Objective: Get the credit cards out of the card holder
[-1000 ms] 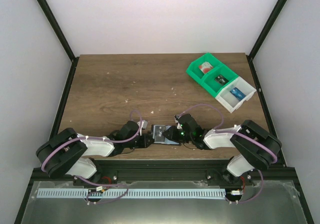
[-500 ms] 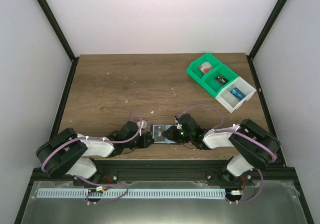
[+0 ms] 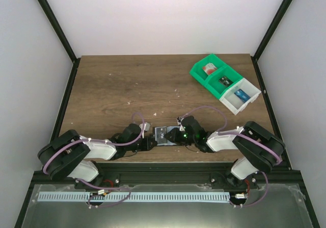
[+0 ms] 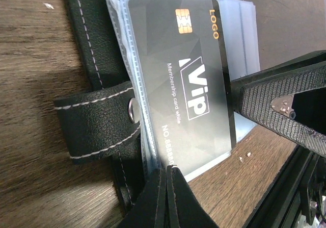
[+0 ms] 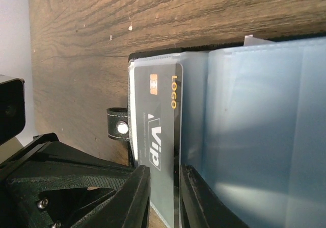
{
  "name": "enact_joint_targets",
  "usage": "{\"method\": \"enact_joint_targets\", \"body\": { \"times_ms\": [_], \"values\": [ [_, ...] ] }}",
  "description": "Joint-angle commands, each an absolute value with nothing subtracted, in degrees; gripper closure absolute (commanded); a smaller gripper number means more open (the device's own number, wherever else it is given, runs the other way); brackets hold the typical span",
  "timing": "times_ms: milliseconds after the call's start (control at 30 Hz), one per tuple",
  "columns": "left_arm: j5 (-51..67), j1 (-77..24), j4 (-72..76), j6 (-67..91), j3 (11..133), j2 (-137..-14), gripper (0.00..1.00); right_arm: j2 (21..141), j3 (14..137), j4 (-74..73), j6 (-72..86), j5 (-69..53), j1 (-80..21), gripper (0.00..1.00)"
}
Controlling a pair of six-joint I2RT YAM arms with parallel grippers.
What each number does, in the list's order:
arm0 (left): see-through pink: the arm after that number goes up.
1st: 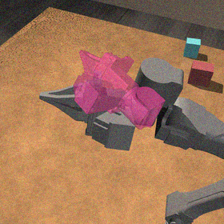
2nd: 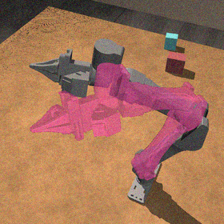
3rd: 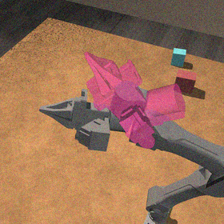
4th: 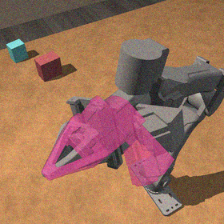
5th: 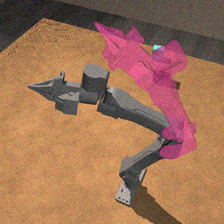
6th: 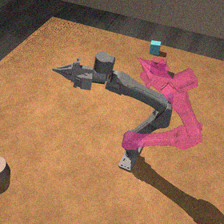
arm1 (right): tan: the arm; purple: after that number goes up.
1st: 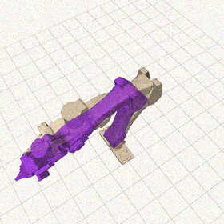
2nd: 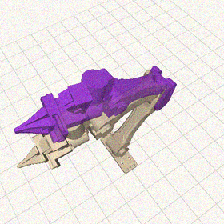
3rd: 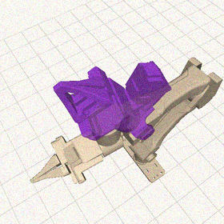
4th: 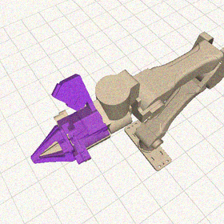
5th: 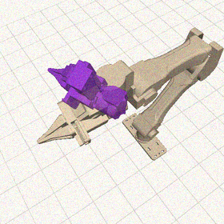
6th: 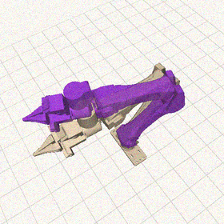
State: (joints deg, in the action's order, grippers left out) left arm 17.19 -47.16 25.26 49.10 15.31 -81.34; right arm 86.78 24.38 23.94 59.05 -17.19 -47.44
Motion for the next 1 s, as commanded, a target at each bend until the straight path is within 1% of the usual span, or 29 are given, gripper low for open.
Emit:
{"method": "enact_joint_targets", "body": {
  "times_ms": [0, 133, 200, 267, 300, 967],
  "values": [
    [17.4, -47.0, 26.1, 49.2, 14.9, -82.7, 1.0, 88.4, 24.4, 27.8, 59.5, -19.8, -48.1, 0.82],
    [17.2, -47.1, 26.0, 49.2, 14.8, -82.5, 1.0, 87.5, 23.2, 28.6, 60.2, -18.9, -48.1, 0.86],
    [17.0, -47.0, 26.0, 49.1, 14.8, -82.6, 1.0, 86.5, 22.6, 28.3, 60.1, -17.9, -48.1, 0.91],
    [16.9, -47.0, 25.9, 49.1, 14.6, -82.8, 1.0, 85.5, 22.1, 28.0, 60.0, -17.0, -48.1, 0.99],
    [16.7, -47.1, 25.9, 49.1, 14.6, -82.9, 1.0, 85.1, 21.9, 28.1, 59.9, -16.7, -48.1, 0.99],
    [15.4, -47.1, 24.6, 48.9, 14.0, -83.2, 1.0, 82.9, 19.2, 28.9, 58.2, -15.1, -47.6, 0.99]
  ]
}}
